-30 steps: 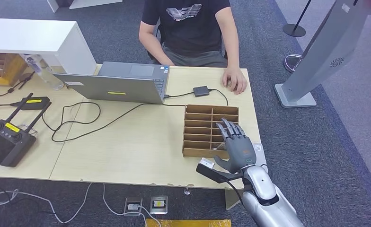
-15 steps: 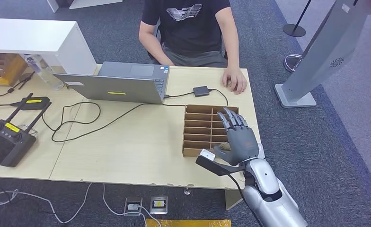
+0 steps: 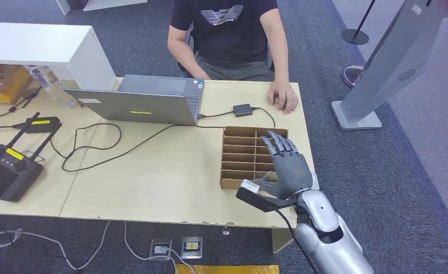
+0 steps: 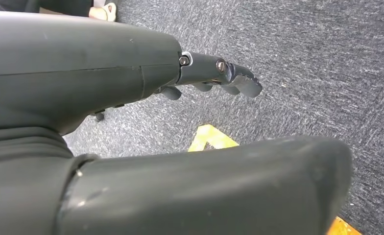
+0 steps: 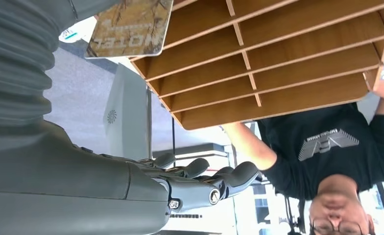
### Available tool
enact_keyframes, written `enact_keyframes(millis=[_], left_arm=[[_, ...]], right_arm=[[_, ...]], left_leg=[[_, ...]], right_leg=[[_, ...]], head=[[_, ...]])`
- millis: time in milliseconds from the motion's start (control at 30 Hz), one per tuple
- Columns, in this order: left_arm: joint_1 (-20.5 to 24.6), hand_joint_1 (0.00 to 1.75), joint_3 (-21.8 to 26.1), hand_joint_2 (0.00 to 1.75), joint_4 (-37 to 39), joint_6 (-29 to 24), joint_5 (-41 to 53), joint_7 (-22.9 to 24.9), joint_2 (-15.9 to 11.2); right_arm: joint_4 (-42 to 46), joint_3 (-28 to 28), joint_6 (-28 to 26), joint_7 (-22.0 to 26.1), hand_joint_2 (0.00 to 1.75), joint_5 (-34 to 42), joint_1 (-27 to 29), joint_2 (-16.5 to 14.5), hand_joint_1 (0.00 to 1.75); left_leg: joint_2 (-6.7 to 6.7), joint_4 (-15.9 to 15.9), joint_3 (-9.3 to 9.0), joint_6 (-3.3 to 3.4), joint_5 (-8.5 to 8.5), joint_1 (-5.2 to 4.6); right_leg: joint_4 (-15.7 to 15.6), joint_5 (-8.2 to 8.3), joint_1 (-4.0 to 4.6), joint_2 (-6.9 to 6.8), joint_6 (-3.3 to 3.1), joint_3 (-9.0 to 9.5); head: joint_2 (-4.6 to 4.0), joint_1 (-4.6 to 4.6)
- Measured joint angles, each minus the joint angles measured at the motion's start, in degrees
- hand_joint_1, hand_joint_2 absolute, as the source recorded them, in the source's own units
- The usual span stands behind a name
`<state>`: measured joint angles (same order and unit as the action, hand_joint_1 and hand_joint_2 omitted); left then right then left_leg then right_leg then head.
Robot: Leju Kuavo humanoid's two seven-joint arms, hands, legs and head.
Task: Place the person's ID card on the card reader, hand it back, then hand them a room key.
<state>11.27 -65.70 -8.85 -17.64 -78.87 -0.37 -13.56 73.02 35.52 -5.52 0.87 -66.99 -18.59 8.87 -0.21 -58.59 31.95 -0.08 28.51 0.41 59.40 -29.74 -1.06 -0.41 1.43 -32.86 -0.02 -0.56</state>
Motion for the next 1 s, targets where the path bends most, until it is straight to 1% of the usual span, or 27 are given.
enact_keyframes(millis=[200, 600, 1000], left_arm=[[0.0, 0.0, 0.0, 0.0, 0.0, 0.5, 0.3, 0.0, 0.1], [0.1, 0.0, 0.0, 0.0, 0.0, 0.9, 0.6, 0.0, 0.1], [0.1, 0.0, 0.0, 0.0, 0.0, 1.4, 0.7, 0.0, 0.0]], right_arm=[[-0.1, 0.0, 1.5, -0.7, 1.75, 0.0, 0.1, 0.0, 0.0], [-0.3, 0.0, 2.7, -1.8, 1.75, -0.1, 0.4, 0.2, 0.0], [-2.9, -0.2, 2.0, -3.3, 1.75, -0.4, 0.7, 0.6, 0.0]], left_leg=[[0.0, 0.0, 0.0, 0.0, 0.0, 0.0], [0.01, 0.0, -0.01, 0.0, 0.0, 0.0], [0.01, 0.0, 0.0, 0.0, 0.0, 0.0]], right_leg=[[0.0, 0.0, 0.0, 0.0, 0.0, -0.01], [0.0, 0.0, 0.0, 0.05, 0.0, -0.01], [0.0, 0.0, 0.0, 0.07, 0.0, -0.01]], head=[[0.0, 0.01], [0.0, 0.01], [0.0, 0.01]])
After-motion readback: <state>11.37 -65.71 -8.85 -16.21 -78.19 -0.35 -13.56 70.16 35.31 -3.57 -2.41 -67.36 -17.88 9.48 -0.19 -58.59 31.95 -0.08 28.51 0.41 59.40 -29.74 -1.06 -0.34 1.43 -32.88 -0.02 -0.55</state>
